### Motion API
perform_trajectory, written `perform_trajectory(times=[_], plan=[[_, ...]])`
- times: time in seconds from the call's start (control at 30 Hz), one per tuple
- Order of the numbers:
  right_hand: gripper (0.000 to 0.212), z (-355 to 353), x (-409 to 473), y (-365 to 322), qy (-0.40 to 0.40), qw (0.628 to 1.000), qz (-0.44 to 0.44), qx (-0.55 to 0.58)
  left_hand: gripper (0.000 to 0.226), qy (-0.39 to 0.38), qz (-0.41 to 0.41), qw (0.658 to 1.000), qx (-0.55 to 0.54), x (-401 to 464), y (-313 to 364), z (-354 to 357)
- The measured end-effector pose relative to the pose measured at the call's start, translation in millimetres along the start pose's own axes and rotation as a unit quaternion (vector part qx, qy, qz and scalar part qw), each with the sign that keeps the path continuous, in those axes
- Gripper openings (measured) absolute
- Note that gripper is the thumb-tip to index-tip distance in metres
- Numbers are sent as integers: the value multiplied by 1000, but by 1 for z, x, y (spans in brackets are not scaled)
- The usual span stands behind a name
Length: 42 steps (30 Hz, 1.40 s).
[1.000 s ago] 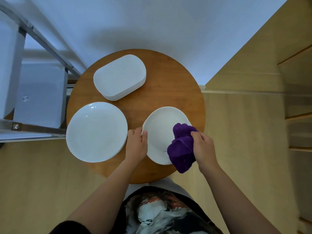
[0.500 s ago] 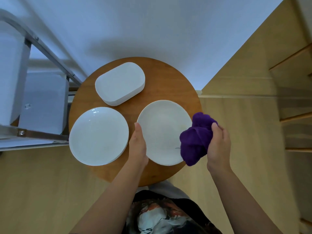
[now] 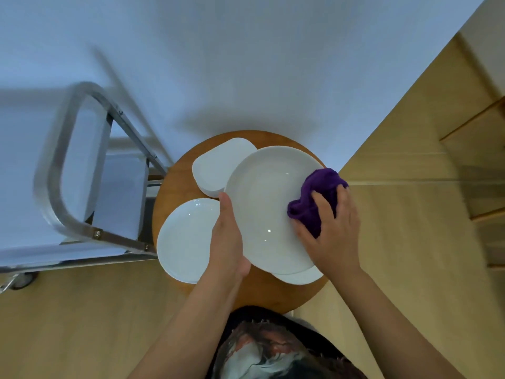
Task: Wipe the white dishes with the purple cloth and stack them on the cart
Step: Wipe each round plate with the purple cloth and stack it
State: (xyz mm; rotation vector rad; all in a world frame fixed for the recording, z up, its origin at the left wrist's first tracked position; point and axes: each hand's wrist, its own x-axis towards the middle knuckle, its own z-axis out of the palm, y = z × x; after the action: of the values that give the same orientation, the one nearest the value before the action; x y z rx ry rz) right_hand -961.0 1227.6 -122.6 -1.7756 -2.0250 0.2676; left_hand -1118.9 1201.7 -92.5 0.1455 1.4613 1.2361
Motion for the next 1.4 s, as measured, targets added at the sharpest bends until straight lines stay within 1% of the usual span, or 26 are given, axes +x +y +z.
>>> perform_trajectory(times=[0.07,0.17,0.23,0.33,0.37,0.4,0.5,0.57,0.63,0.7,0.77,0.8,0.87,0.9,0.93,0.97,1.07,1.1,1.13,1.2,1.27,1.3,1.33,1.37,1.4], plan=[[60,2,-1,-11,-9,1000,-4,-7,44,-8,-3,1000,19,-6,10,-3],[68,5,4,-37,-25,997,54,58,39,-18,18,996,82,-18,20,-4],[70,3,9,-58,-18,990,73,116,47,-31,11,993,115,-31,21,-5],[67,2,12,-87,19,988,16,153,74,-36,-10,993,116,-48,22,-6],[65,1,12,-95,21,985,2,172,78,-32,-4,993,114,-50,23,-8],[63,0,13,-102,18,980,-2,200,76,-29,11,993,112,-51,25,-9],[53,-4,12,-115,-16,952,-14,307,63,-20,34,996,83,-50,37,-12],[40,-8,5,-125,-60,933,-43,352,59,-10,31,998,49,-47,40,-14],[32,-8,-5,-133,-113,916,-52,381,54,-6,42,999,3,-46,41,-18],[30,-9,-12,-136,-158,896,-31,414,49,0,44,999,-30,-45,42,-23],[33,-14,-12,-135,-183,874,-19,449,45,1,26,998,-60,-42,44,-28],[33,-17,-11,-134,-191,865,-24,463,48,0,15,997,-73,-41,45,-30],[28,-22,-11,-132,-201,848,-44,488,53,-1,4,996,-87,-37,49,-34],[26,-24,-10,-132,-207,842,-51,495,51,2,3,996,-90,-36,52,-35],[29,-26,-10,-131,-213,841,-52,494,50,2,5,996,-89,-35,55,-37],[33,-28,-9,-128,-219,842,-51,490,52,-6,4,996,-88,-34,58,-38],[35,-34,-8,-115,-262,845,-49,463,73,-42,17,996,-72,-32,71,-42],[35,-37,-8,-110,-283,848,-43,446,75,-44,31,997,-60,-30,75,-45],[33,-41,-7,-103,-300,856,-38,420,71,-42,43,997,-49,-30,80,-48],[29,-49,-2,-88,-319,882,-56,341,64,-46,51,997,-30,-30,85,-53],[31,-58,8,-74,-325,916,-118,204,67,-49,45,998,-16,-32,84,-56],[28,-62,15,-69,-311,931,-142,129,70,-49,43,998,-12,-33,83,-56],[24,-66,20,-65,-276,946,-150,85,71,-46,41,998,-10,-35,81,-56],[21,-69,22,-65,-221,961,-130,100,69,-39,42,998,-8,-36,80,-56],[19,-71,23,-68,-147,970,-84,174,65,-34,44,998,-7,-36,80,-56]])
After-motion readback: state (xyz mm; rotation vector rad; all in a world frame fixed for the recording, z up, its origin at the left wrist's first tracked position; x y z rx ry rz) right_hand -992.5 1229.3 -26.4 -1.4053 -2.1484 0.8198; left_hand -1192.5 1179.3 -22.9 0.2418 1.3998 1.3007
